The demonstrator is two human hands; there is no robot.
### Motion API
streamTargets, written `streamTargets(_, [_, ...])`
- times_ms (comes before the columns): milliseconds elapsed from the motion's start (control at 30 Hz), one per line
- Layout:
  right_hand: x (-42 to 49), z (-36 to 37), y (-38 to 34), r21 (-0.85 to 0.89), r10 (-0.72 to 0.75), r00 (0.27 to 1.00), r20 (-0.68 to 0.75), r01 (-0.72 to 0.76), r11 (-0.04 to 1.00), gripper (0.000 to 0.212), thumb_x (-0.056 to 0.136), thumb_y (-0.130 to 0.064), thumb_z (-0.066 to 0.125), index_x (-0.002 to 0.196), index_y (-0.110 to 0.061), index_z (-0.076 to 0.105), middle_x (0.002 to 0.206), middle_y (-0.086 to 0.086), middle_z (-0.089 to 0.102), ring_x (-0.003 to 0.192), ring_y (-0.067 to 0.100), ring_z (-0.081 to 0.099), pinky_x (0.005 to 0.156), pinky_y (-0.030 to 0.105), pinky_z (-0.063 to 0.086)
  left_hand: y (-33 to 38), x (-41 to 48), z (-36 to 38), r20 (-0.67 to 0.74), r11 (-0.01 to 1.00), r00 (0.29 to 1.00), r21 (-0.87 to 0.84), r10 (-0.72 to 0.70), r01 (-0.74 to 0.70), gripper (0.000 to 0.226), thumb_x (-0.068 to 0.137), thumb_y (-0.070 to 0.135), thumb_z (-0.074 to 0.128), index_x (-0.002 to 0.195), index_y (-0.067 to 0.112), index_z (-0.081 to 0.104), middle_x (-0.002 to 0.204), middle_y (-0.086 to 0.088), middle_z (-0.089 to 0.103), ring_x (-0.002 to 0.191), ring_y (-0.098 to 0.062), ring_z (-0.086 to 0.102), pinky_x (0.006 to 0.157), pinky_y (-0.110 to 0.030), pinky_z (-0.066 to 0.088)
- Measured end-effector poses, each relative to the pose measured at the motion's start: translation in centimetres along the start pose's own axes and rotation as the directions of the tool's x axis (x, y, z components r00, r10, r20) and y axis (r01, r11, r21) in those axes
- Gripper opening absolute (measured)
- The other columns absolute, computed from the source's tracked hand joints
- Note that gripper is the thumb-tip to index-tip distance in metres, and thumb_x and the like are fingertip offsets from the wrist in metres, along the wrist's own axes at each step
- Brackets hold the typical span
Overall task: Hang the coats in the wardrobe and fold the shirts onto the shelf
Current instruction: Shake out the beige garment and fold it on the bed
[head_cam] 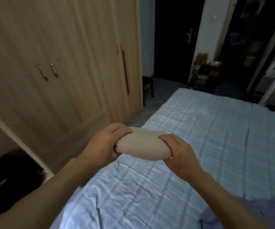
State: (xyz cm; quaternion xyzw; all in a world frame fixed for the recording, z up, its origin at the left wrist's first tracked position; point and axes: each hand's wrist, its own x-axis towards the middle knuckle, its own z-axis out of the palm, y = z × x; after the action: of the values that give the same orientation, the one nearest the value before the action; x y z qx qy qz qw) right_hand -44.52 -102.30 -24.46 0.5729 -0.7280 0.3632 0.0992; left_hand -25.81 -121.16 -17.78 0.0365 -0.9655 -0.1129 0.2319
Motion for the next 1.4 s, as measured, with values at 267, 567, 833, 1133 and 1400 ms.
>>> streamTargets(267, [9.2, 2.0, -14.8, 0.094, -0.421, 0.900, -0.115, 0.432, 0.897, 0.061, 0.063, 0.006, 0.075, 0.119, -0.012, 0.058, 0.114, 0.007, 0.063, 0.101, 0.023, 0.061, 0.086, 0.033, 0.052, -0.6, -11.1, -15.1, -0.258, 0.927, 0.962, 0.334, -0.087, 0.173, 0.044, 0.079, 0.036, 0.068, 0.119, 0.021, 0.058, 0.117, -0.003, 0.057, 0.105, -0.026, 0.055, 0.083, -0.042, 0.046])
streamTargets(567, [13.7, 11.9, -36.3, 0.271, -0.638, 0.757, -0.141, 0.650, 0.710, 0.050, 0.067, -0.010, 0.052, 0.117, -0.013, 0.059, 0.119, 0.002, 0.054, 0.107, 0.019, 0.056, 0.097, 0.019, 0.041, -2.4, -30.6, -27.6, -0.458, 0.745, 0.852, 0.469, -0.253, 0.474, 0.067, 0.055, 0.009, 0.079, 0.114, 0.020, 0.050, 0.115, -0.004, 0.051, 0.100, -0.028, 0.051, 0.074, -0.044, 0.048])
streamTargets(833, [13.7, 21.4, -53.7, 0.399, -0.764, 0.639, -0.084, 0.725, 0.562, 0.061, 0.067, -0.007, 0.072, 0.123, -0.021, 0.051, 0.123, -0.003, 0.050, 0.114, 0.014, 0.052, 0.097, 0.023, 0.046, -5.1, -47.5, -36.2, -0.525, 0.626, 0.765, 0.466, -0.374, 0.626, 0.080, 0.050, 0.019, 0.094, 0.115, 0.021, 0.047, 0.116, -0.005, 0.050, 0.099, -0.031, 0.053, 0.072, -0.043, 0.050])
streamTargets(1133, [16.3, 30.3, -61.7, 0.485, -0.799, 0.601, -0.025, 0.706, 0.516, 0.053, 0.070, -0.009, 0.064, 0.120, -0.021, 0.051, 0.122, -0.006, 0.050, 0.112, 0.011, 0.052, 0.092, 0.015, 0.043, -11.9, -54.9, -39.5, -0.539, 0.555, 0.696, 0.431, -0.475, 0.712, 0.084, 0.038, 0.008, 0.084, 0.114, 0.024, 0.050, 0.118, 0.004, 0.045, 0.099, -0.017, 0.045, 0.073, -0.033, 0.047])
streamTargets(1400, [24.8, 41.5, -63.9, 0.566, -0.797, 0.598, -0.080, 0.686, 0.458, 0.054, 0.070, -0.009, 0.066, 0.121, -0.022, 0.052, 0.122, -0.006, 0.050, 0.111, 0.014, 0.055, 0.088, 0.027, 0.050, -23.3, -54.9, -42.5, -0.542, 0.474, 0.697, 0.511, -0.470, 0.717, 0.043, 0.087, 0.056, 0.054, 0.116, 0.026, 0.049, 0.117, 0.004, 0.048, 0.101, -0.019, 0.050, 0.077, -0.031, 0.044])
